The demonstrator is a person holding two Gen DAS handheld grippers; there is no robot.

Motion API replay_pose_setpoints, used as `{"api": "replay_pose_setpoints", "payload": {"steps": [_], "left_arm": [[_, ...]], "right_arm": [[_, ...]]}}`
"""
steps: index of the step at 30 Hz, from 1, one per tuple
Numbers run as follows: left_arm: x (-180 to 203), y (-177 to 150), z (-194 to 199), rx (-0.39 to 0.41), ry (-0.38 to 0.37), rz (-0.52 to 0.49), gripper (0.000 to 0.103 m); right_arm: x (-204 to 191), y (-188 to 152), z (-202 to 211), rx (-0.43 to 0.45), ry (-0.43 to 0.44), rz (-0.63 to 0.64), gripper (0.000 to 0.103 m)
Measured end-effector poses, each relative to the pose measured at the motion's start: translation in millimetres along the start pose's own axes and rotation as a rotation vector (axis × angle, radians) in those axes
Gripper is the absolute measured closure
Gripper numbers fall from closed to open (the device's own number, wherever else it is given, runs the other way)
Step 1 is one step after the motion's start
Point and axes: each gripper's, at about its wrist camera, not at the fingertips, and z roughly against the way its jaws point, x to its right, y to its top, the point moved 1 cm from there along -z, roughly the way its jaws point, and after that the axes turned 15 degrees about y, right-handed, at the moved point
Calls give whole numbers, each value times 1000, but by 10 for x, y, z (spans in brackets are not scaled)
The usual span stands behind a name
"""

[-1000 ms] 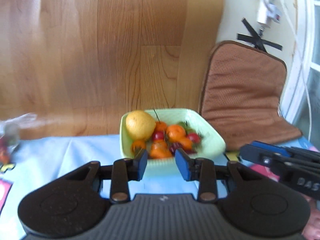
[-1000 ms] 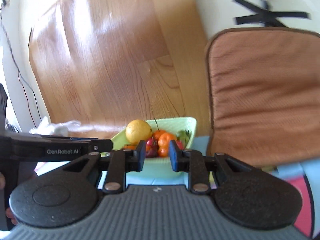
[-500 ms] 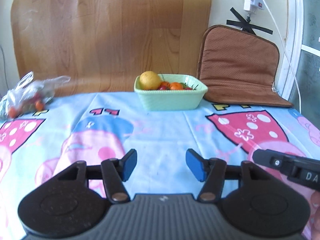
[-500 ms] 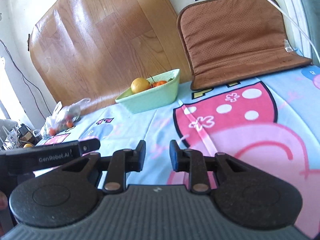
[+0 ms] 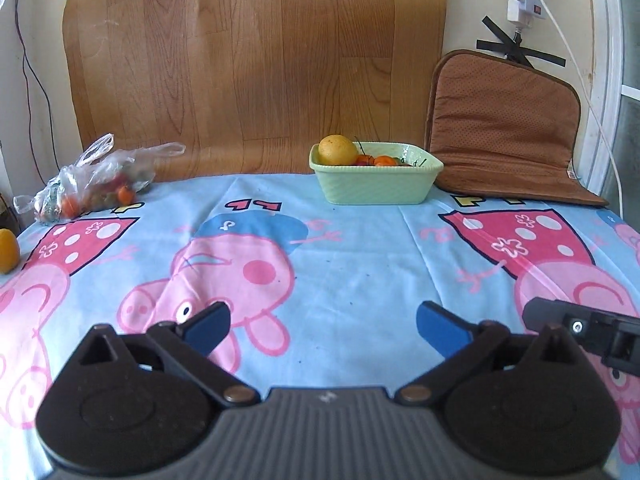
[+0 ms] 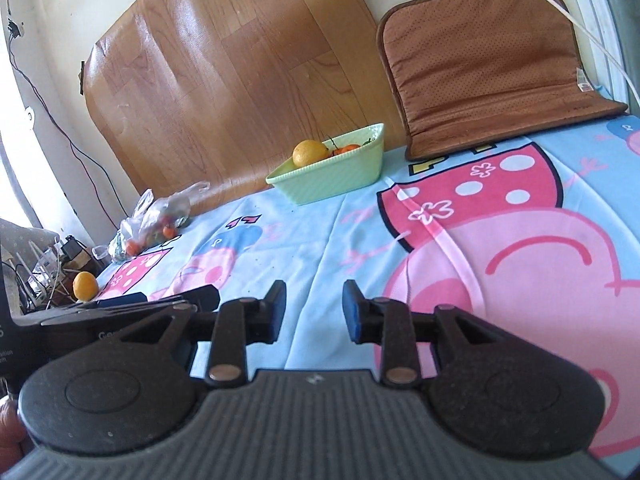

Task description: Organize fruits

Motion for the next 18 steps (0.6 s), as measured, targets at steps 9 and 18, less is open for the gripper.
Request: {"api": "replay_pose_setpoints", "payload": {"steps": [9,18], "left_arm": [[44,-21,-9,-42,0,-3,0],[96,-86,-127,-132,42,-29,0]], "right_arm": [[20,-2,38,15,11,-29,61],[66,-30,16,3,17,-53,61]]}}
